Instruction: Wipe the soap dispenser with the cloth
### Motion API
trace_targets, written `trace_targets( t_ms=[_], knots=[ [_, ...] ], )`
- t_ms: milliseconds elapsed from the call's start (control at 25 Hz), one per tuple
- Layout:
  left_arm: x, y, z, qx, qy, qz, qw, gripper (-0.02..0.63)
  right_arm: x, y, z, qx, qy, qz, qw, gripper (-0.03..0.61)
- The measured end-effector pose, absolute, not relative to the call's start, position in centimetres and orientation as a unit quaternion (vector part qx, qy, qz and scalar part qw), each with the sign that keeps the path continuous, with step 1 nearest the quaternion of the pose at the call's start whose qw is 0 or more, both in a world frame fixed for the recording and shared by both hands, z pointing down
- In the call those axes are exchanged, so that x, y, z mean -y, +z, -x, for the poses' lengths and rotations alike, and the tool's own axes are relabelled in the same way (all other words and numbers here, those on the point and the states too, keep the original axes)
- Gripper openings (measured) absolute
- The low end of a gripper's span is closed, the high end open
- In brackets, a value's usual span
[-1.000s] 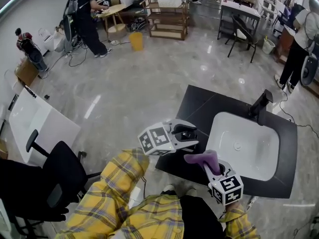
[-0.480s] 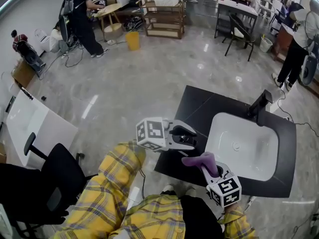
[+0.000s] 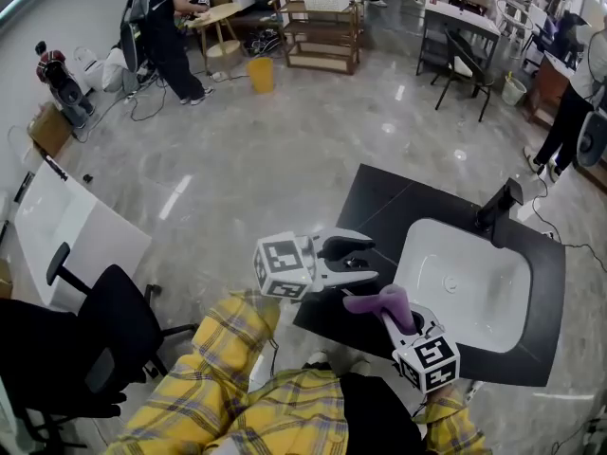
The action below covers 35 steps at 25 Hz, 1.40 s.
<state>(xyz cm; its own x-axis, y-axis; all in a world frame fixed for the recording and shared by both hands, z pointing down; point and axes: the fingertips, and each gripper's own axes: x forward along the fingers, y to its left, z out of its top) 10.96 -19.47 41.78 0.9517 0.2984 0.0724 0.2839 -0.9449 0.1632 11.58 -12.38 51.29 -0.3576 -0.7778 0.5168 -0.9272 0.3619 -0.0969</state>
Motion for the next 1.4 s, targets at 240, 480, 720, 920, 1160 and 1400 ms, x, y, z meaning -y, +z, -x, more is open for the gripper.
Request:
trace_targets(
  t_ms=[240, 480, 720, 920, 1160, 1400],
  knots=[
    [19.7, 41.6, -11.1, -0.032, 0.055, -0.996, 0.065, 0.189, 13.8, 49.5, -11.2, 0.827, 0.133, -0.506, 0.207, 0.037],
    [21.3, 43.2, -11.5, 0.076, 0.107, -0.99, 0.044, 0.189, 15.5, 49.4, -11.0, 0.843, 0.089, -0.476, 0.234, 0.037],
    [21.2, 42.5, -12.0, 0.103, 0.118, -0.988, 0.009, 0.159, 16.7, 50.2, -10.7, 0.847, 0.072, -0.458, 0.259, 0.037],
    [21.1, 42.8, -11.9, 0.109, 0.144, -0.983, -0.03, 0.091, 17.3, 50.9, -10.3, 0.847, 0.086, -0.457, 0.256, 0.037],
    [21.5, 43.0, -11.8, 0.11, 0.152, -0.981, -0.041, 0.051, 17.5, 51.5, -10.3, 0.845, 0.099, -0.463, 0.25, 0.037],
    [21.5, 43.3, -12.1, 0.109, 0.15, -0.982, -0.04, 0.051, 17.2, 52.4, -10.7, 0.837, 0.119, -0.479, 0.235, 0.037]
  ],
)
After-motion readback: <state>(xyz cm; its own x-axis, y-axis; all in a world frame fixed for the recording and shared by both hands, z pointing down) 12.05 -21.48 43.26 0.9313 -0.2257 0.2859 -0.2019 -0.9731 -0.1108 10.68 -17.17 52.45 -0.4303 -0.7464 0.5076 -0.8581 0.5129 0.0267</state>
